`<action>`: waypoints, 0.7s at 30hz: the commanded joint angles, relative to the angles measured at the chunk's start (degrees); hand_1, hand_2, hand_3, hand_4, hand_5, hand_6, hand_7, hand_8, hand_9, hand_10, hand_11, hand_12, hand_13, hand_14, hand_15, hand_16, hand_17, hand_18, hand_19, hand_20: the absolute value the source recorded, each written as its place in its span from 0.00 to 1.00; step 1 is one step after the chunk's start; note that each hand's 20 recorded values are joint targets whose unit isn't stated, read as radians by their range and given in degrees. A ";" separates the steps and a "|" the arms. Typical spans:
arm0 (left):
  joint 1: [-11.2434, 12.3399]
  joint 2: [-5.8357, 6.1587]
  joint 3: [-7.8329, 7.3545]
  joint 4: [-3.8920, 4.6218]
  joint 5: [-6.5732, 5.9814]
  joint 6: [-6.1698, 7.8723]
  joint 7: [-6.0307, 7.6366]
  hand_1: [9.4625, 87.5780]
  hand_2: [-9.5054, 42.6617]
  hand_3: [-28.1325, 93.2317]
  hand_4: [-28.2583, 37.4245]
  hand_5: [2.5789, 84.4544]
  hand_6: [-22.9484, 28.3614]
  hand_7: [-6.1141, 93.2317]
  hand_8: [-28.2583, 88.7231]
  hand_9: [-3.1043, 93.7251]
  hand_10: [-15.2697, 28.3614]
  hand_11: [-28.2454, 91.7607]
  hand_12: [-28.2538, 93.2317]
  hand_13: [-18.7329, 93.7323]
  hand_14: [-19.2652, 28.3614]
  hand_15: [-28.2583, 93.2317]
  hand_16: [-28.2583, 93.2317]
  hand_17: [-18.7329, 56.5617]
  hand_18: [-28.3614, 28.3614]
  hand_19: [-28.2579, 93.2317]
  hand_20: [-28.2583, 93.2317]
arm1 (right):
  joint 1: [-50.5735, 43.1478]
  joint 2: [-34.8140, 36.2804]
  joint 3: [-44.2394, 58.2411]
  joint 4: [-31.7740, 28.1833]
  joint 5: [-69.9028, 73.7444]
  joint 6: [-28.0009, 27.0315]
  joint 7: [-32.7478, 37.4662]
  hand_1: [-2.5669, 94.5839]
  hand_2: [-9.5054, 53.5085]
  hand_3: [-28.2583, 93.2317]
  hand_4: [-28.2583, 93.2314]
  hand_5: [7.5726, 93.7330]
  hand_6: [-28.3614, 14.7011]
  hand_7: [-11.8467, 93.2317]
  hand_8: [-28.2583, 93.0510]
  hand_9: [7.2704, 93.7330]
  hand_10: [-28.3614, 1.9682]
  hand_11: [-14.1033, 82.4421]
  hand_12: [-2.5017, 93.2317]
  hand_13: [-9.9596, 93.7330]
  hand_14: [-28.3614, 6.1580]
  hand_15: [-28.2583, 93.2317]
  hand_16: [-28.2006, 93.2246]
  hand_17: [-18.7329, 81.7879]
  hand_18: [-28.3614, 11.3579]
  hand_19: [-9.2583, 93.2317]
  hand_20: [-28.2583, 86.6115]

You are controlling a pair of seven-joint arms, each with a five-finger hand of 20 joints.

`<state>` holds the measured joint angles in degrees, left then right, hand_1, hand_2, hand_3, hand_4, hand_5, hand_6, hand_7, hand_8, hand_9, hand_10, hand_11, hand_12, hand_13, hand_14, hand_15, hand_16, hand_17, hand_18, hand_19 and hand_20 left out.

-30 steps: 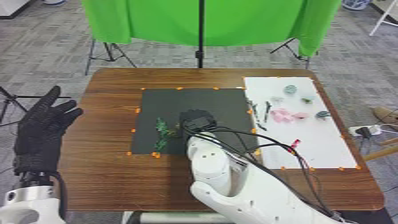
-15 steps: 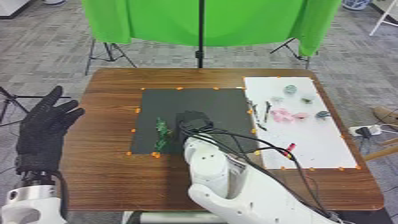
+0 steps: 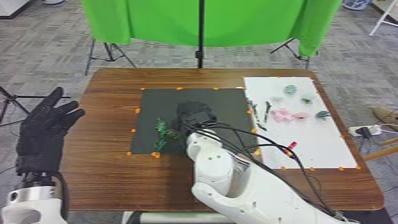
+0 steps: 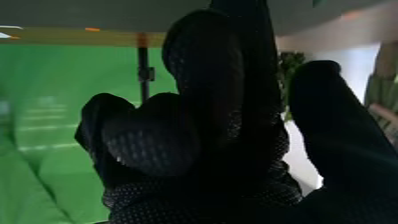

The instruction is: Arrange flowers

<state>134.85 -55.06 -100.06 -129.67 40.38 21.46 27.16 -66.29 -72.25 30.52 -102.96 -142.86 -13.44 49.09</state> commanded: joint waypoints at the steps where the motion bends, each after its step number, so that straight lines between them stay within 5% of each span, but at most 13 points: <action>1: 0.66 -0.53 0.81 1.30 -1.05 -0.39 3.26 0.19 0.35 0.85 0.09 0.40 0.59 0.16 0.18 0.38 0.79 0.48 0.35 0.37 0.91 0.69 0.18 0.12 0.87 0.61 0.48 | 0.46 8.65 5.81 -4.93 5.21 7.06 1.72 0.31 0.26 0.80 0.07 0.87 0.56 0.22 0.14 0.96 0.43 0.49 0.23 0.86 0.43 0.81 0.37 0.63 0.03 1.00 0.67; 3: 0.63 -0.73 0.92 2.33 -0.79 -0.91 3.38 0.17 0.35 0.84 0.07 0.40 0.59 0.16 0.18 0.38 0.79 0.48 0.35 0.37 0.91 0.69 0.18 0.12 0.87 0.60 0.48 | 0.08 10.64 7.53 -5.24 5.63 7.32 2.36 0.31 0.26 0.80 0.07 0.83 0.55 0.22 0.14 0.93 0.40 0.49 0.22 0.85 0.42 0.80 0.36 0.61 0.03 1.00 0.63; 6: 1.42 -0.31 1.75 2.66 -3.43 0.23 5.10 0.14 0.35 0.85 0.02 0.40 0.58 0.16 0.18 0.37 0.78 0.48 0.35 0.37 0.91 0.69 0.18 0.12 0.87 0.60 0.48 | -0.44 12.81 10.26 -5.25 8.52 7.71 4.29 0.30 0.25 0.81 0.07 0.77 0.52 0.22 0.14 0.89 0.36 0.48 0.22 0.83 0.40 0.78 0.34 0.59 0.02 1.00 0.58; 21: 0.90 -1.34 2.69 2.94 -1.86 -0.93 4.52 0.12 0.35 0.85 0.00 0.39 0.58 0.16 0.18 0.37 0.78 0.47 0.36 0.36 0.91 0.68 0.19 0.12 0.87 0.59 0.48 | 0.53 18.82 12.83 3.60 13.58 3.91 11.66 0.30 0.16 0.82 0.06 0.57 0.40 0.20 0.15 0.72 0.22 0.51 0.19 0.74 0.34 0.82 0.32 0.54 0.01 1.00 0.52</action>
<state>135.51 -55.47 -97.95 -127.14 37.81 21.43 32.12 -67.01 -54.34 43.92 -103.70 -130.09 -6.36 58.53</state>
